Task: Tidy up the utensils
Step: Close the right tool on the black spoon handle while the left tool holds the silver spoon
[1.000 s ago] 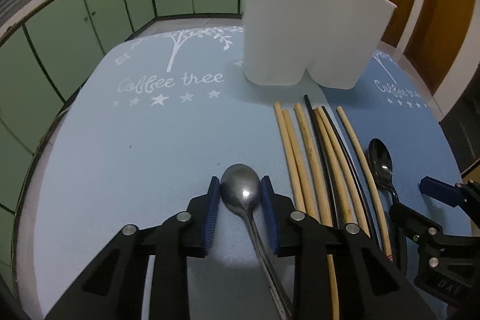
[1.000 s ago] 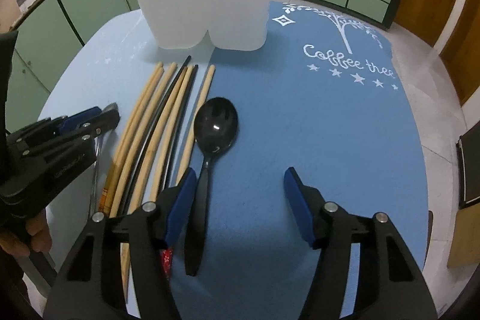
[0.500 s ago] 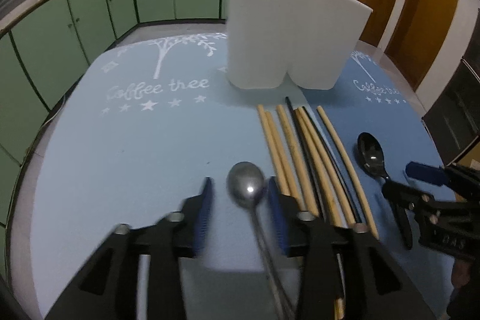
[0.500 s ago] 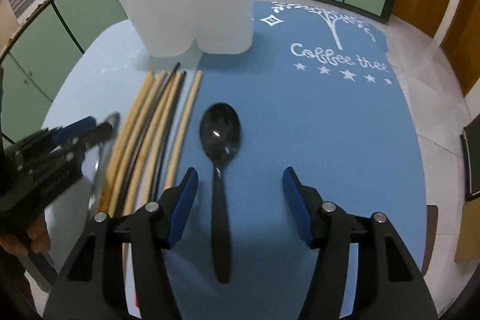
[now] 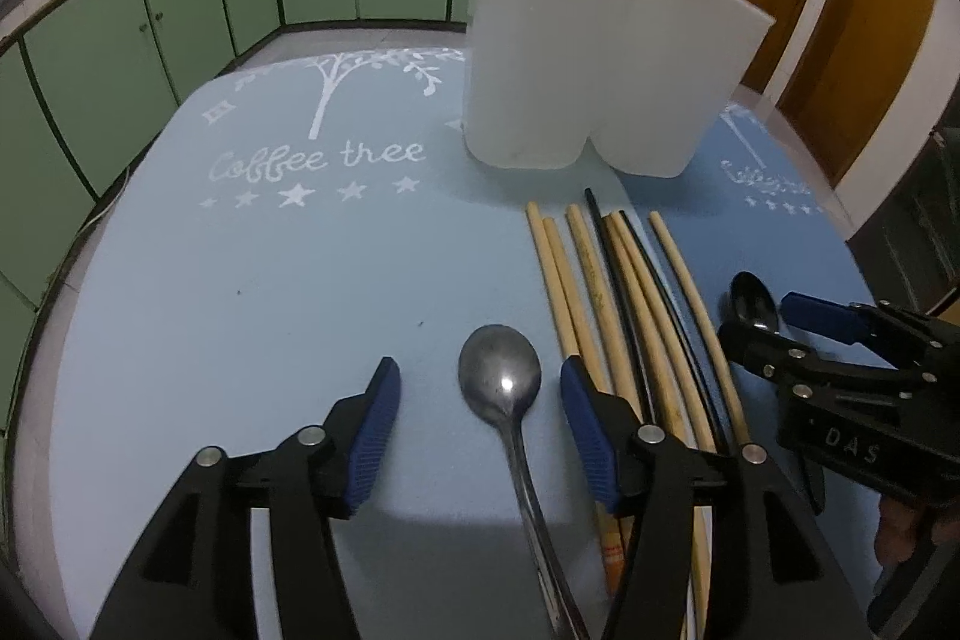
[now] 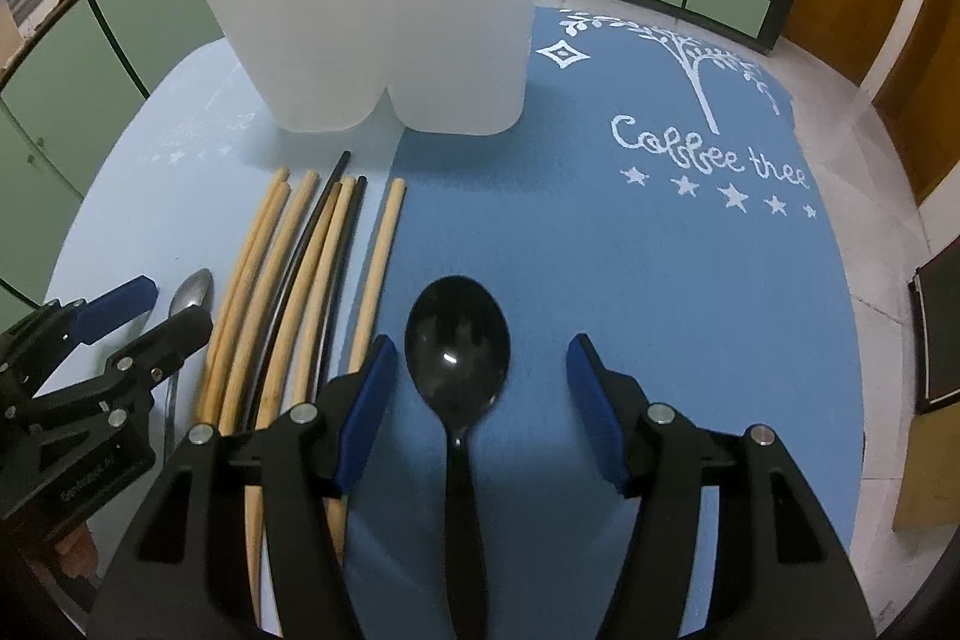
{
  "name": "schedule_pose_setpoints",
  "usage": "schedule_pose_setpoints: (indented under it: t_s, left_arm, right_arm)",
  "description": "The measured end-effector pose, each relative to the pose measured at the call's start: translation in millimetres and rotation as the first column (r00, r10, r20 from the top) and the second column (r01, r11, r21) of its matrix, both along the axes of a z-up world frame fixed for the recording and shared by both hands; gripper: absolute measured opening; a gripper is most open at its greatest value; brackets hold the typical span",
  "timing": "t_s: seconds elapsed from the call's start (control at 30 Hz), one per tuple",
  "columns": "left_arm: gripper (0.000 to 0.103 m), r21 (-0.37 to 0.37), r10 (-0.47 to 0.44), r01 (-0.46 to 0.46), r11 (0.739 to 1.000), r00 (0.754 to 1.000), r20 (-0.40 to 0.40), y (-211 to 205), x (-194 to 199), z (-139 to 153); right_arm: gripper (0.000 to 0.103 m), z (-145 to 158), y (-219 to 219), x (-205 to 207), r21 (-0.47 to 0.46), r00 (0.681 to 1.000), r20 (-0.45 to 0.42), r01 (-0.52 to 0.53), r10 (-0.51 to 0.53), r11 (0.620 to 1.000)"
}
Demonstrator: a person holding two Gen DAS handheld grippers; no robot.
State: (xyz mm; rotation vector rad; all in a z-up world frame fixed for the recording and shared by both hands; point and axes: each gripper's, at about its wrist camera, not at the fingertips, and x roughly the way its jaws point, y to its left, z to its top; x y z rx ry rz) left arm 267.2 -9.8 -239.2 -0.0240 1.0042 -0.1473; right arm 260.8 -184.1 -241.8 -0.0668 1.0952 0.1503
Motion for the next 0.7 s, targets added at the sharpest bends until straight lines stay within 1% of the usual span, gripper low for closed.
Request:
schedule_pose_setpoints:
  t_s: [0.07,0.1,0.13,0.17,0.2,0.27,0.3,0.37,0.43,0.47,0.53,0.57,0.7]
  left_arm:
    - [0.054,0.012,0.002,-0.002,1.000,1.000,-0.005,-2,4,0]
    - [0.048,0.019,0.008,-0.008,1.000,1.000,-0.008,-2,5,0]
    - [0.045,0.030,0.015,-0.014,0.999,1.000,-0.011,-2,6,0]
    - [0.038,0.031,0.014,-0.013,0.999,1.000,-0.014,-2,6,0]
    - [0.028,0.022,0.010,-0.010,1.000,1.000,-0.019,-2,5,1]
    - [0.028,-0.004,0.001,-0.001,1.000,0.999,-0.034,-3,4,1]
    - [0.028,-0.004,-0.006,0.006,1.000,0.999,-0.035,-5,2,1]
    - [0.028,0.008,-0.010,0.010,1.000,1.000,-0.026,-8,-1,1]
    - [0.028,0.000,-0.006,0.006,1.000,1.000,-0.019,-9,-3,1]
    - [0.027,-0.015,-0.005,0.005,1.000,1.000,-0.015,-8,-3,2]
    - [0.027,-0.062,-0.010,0.010,0.998,1.000,0.004,-5,-7,5]
    - [0.027,-0.075,-0.013,0.015,0.997,1.000,0.025,-3,-10,8]
    - [0.027,-0.058,-0.044,0.050,0.997,0.993,0.112,-6,-25,19]
  right_arm:
    - [0.056,-1,1,1,-0.004,1.000,0.000,0.003,-0.003,1.000]
    - [0.054,-1,2,0,-0.007,1.000,0.000,0.003,-0.003,1.000]
    - [0.053,-1,3,-1,-0.010,1.000,0.001,0.003,-0.003,1.000]
    - [0.049,-1,3,-1,-0.010,1.000,0.001,0.001,-0.001,1.000]
    - [0.047,-1,4,-2,-0.010,1.000,0.001,0.000,0.000,1.000]
    - [0.044,-1,5,-3,-0.012,1.000,0.002,0.006,-0.006,1.000]
    - [0.039,-1,4,-4,-0.005,1.000,0.001,0.007,-0.007,1.000]
    - [0.033,-1,2,-4,0.003,1.000,0.002,0.008,-0.008,1.000]
    - [0.033,0,-1,-4,0.018,1.000,0.002,0.005,-0.005,1.000]
    - [0.033,0,-4,-4,0.027,1.000,0.004,0.005,-0.005,1.000]
    - [0.032,4,-11,-8,0.076,1.000,0.026,0.009,-0.011,0.997]
    - [0.032,6,-13,-10,0.089,0.999,0.039,0.013,-0.016,0.996]
    - [0.032,16,-23,-18,0.117,0.996,0.090,0.007,-0.018,0.993]
